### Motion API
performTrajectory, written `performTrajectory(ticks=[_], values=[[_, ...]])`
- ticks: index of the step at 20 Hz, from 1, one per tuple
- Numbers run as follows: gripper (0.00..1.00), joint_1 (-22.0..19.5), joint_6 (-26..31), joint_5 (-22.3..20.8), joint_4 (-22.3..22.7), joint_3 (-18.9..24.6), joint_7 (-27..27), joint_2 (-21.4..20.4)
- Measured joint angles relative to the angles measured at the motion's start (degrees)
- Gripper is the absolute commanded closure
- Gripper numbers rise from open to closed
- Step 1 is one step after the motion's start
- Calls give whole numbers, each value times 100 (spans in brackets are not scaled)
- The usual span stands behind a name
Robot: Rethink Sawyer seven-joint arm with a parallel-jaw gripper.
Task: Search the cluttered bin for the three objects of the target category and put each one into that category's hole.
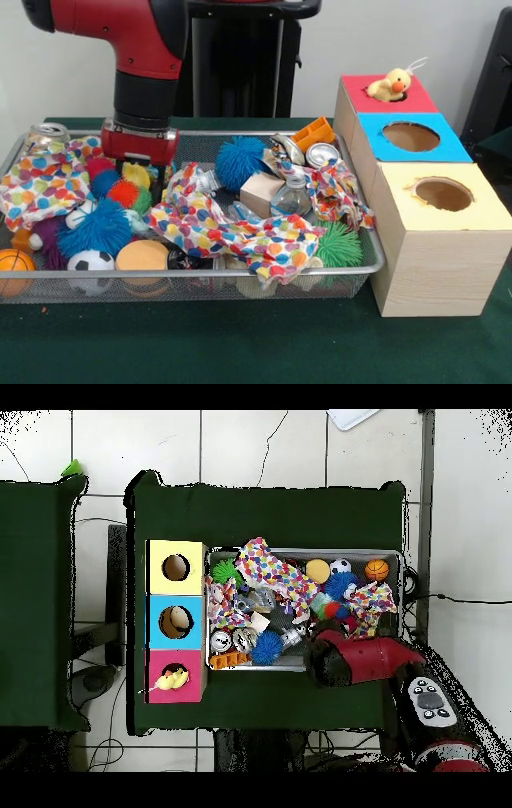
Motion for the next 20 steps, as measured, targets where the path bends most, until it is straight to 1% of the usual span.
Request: performTrajectory(ticks=[3, 9, 14, 18, 20], values=[[0, 207, -111, 27, 0, -234, 0, 46], [0, 502, -120, 126, 4, -593, 0, 58], [0, 527, -120, 300, 85, -668, 0, 39], [0, 510, -121, 592, 207, -669, 0, 34], [0, 521, -122, 807, 265, -670, 0, 34]])
